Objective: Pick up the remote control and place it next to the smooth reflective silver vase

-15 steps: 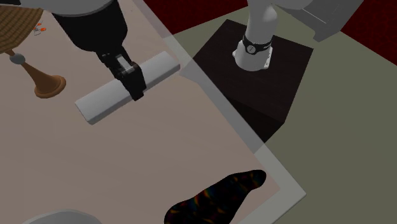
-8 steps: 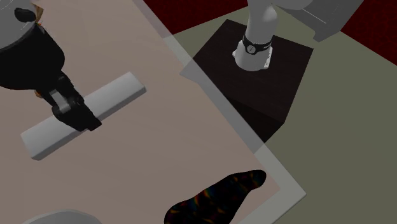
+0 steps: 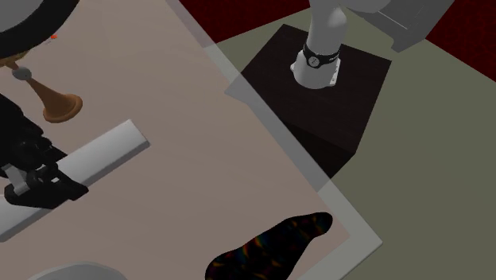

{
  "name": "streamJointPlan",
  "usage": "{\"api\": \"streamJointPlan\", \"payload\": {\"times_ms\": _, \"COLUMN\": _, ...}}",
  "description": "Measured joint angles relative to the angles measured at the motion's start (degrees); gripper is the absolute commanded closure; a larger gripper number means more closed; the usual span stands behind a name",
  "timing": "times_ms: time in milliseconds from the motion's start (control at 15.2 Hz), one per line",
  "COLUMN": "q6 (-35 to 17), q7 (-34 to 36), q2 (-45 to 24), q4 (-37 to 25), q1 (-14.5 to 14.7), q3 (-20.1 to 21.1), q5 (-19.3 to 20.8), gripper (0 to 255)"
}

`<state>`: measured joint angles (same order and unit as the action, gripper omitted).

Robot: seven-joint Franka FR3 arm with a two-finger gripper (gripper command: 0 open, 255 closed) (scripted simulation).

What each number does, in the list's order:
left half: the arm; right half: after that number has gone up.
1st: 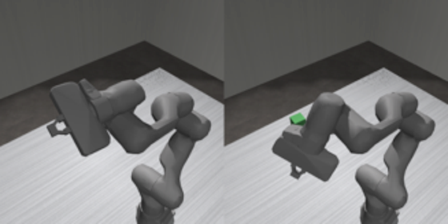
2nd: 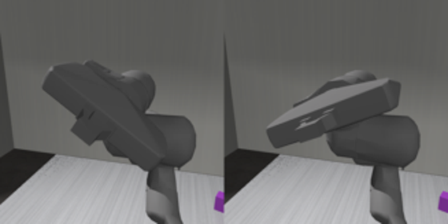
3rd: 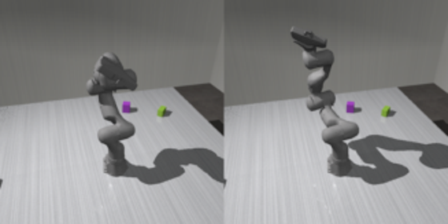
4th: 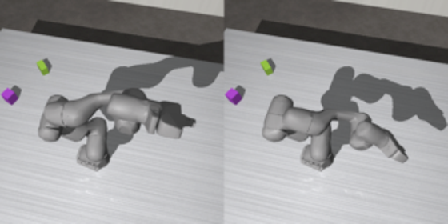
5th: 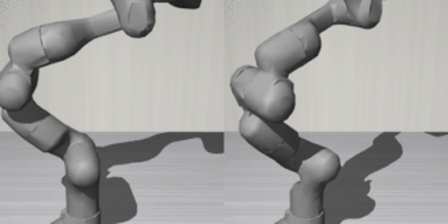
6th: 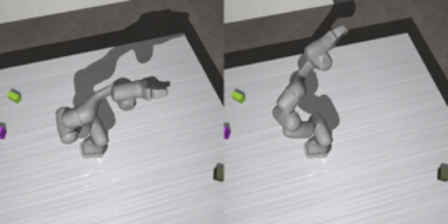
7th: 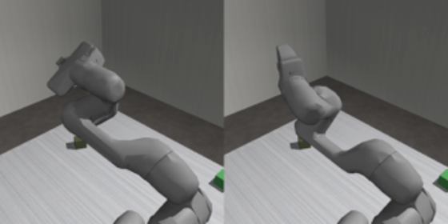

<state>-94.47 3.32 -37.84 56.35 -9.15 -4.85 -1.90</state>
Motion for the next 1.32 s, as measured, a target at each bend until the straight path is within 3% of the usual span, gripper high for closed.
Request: {"api": "streamJointPlan", "payload": {"times_ms": 1320, "q6": -15.6, "q7": 0.0, "q2": -0.2, "q4": 15.4, "q1": 0.4, "q3": 0.1, "q5": -0.1, "gripper": 255}}
